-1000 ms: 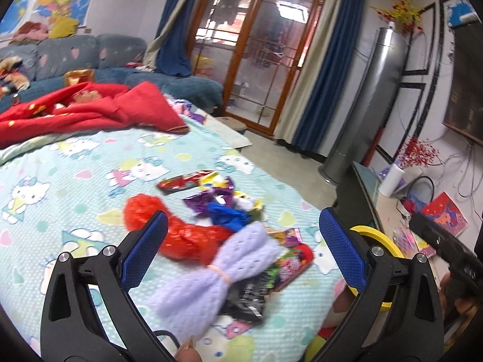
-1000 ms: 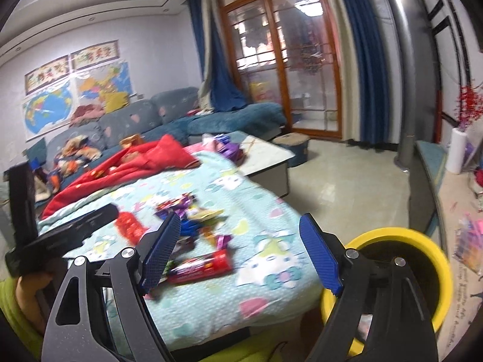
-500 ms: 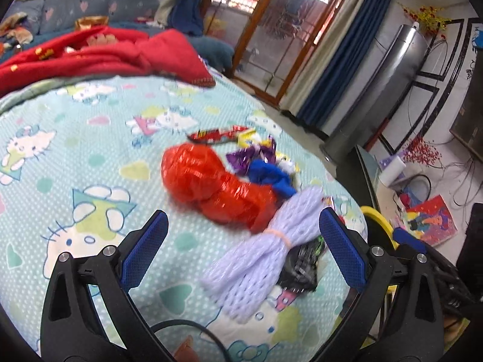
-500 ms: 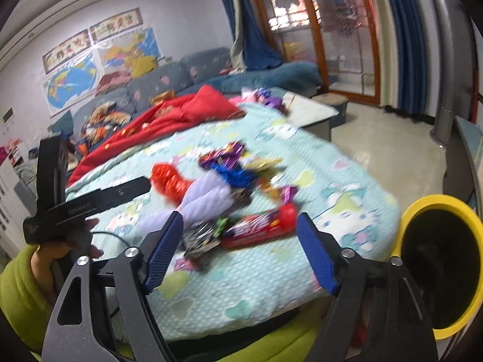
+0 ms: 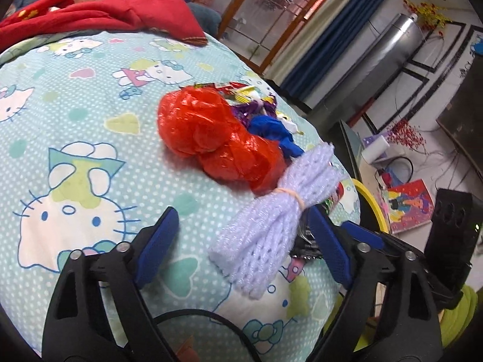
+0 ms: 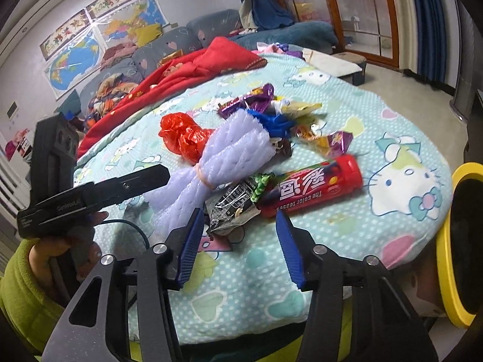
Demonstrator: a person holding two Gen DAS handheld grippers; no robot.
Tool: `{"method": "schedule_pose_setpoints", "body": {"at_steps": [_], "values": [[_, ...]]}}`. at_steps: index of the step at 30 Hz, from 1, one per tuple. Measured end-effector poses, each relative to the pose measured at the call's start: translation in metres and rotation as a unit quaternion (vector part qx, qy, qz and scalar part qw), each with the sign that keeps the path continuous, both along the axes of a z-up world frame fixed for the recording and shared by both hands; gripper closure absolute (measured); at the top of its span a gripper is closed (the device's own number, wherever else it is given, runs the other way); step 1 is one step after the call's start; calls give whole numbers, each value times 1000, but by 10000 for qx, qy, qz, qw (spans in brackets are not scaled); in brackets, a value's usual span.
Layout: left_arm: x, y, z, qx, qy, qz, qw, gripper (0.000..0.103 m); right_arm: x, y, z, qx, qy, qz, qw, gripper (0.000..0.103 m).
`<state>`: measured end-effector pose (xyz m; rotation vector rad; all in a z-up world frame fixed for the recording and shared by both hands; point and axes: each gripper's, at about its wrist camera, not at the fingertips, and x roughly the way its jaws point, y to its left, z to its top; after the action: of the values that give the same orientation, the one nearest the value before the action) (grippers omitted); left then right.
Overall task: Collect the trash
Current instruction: 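Move both grippers back to the bedspread toward the lavender foam net, then grasp the lavender foam net with the left gripper while the right grasps a green wrapper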
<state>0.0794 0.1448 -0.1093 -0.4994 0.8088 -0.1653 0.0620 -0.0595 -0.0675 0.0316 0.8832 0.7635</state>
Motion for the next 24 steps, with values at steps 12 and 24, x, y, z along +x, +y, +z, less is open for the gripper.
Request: {"method": "schedule_pose_setpoints", "body": {"at_steps": [12,24], "values": [[5,-14,-6,130,259,-386,9988,67,13,-4,-12,314,635,-63,9975,89],[3,-21,14,330,-86,-548,9979,93,11,-17,1,512,579,-129,9969,102]]}}
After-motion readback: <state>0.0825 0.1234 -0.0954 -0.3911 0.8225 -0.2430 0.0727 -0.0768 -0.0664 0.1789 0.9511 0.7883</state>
